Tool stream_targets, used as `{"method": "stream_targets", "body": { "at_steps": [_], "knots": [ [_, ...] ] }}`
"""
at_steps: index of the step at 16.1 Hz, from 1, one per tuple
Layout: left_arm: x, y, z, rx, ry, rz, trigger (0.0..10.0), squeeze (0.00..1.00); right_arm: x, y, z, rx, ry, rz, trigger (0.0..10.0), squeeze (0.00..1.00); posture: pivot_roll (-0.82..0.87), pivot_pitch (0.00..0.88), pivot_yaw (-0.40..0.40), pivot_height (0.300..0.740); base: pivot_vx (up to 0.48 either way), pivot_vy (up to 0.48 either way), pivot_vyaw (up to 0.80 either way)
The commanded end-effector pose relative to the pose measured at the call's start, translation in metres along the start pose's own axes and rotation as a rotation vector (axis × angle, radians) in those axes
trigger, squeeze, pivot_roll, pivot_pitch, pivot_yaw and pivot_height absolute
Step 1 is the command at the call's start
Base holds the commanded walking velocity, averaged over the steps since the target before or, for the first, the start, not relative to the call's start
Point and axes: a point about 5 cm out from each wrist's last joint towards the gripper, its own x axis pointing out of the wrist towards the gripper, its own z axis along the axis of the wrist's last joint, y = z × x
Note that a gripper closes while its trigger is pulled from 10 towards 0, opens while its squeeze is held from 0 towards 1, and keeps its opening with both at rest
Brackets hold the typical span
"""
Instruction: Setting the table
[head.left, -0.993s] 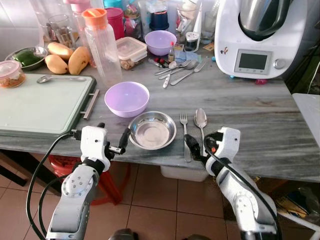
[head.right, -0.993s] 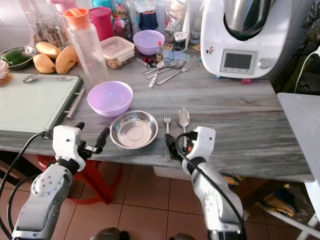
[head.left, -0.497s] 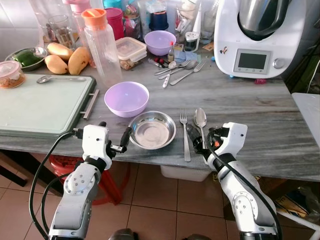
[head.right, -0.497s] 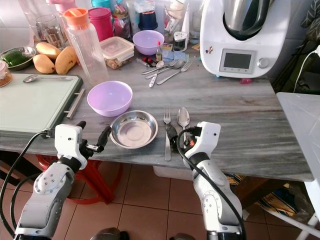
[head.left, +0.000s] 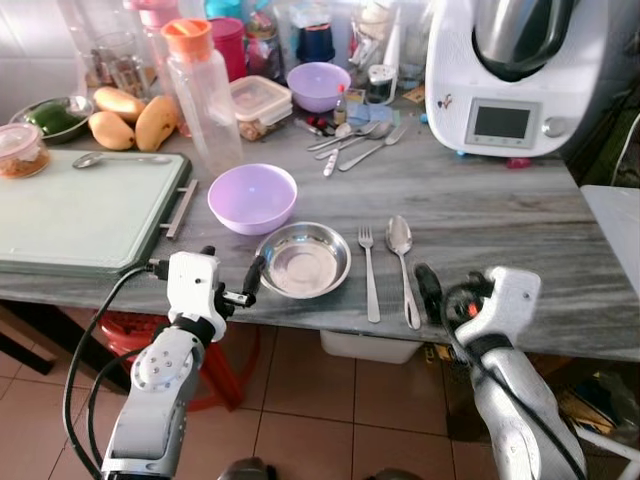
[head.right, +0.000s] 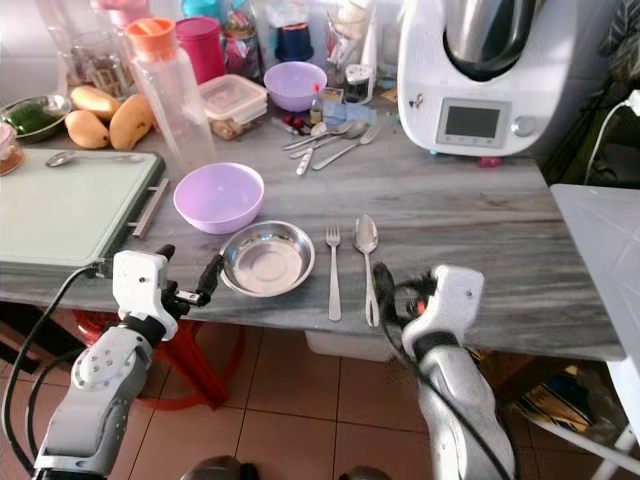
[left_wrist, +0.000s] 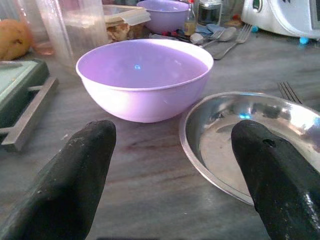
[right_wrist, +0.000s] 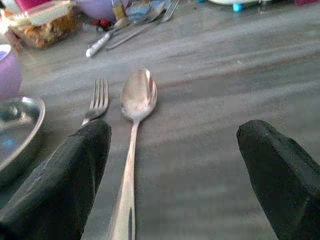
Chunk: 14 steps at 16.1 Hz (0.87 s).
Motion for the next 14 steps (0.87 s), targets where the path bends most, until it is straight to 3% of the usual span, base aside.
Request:
{"method": "stream_targets", "body": {
  "at_steps": [1,4,7,14],
  "knots": [
    [0.001,0.0,0.003,-0.011,-0.009,0.003,10.0,0.0,-0.006,-0.002,0.005,-0.034,-0.015,-0.007,10.0,0.0,-0.03,0.0,0.035,0.74,0.0,0.0,0.0],
    [-0.001,-0.001,0.004,-0.017,-0.009,0.024,10.0,0.0,-0.017,-0.003,0.001,-0.122,-0.031,0.002,10.0,0.0,-0.03,0.0,0.035,0.74,0.0,0.0,0.0],
    [0.002,0.0,-0.001,-0.015,0.0,0.033,10.0,0.0,-0.004,0.006,0.009,-0.121,-0.09,0.004,10.0,0.0,-0.05,0.0,0.037,0.74,-0.081,0.0,0.0],
    [0.008,-0.001,0.002,-0.012,-0.015,0.03,10.0,0.0,0.006,0.004,0.013,-0.125,-0.108,-0.003,10.0,0.0,-0.04,0.0,0.031,0.74,-0.261,0.0,0.0]
  ]
}}
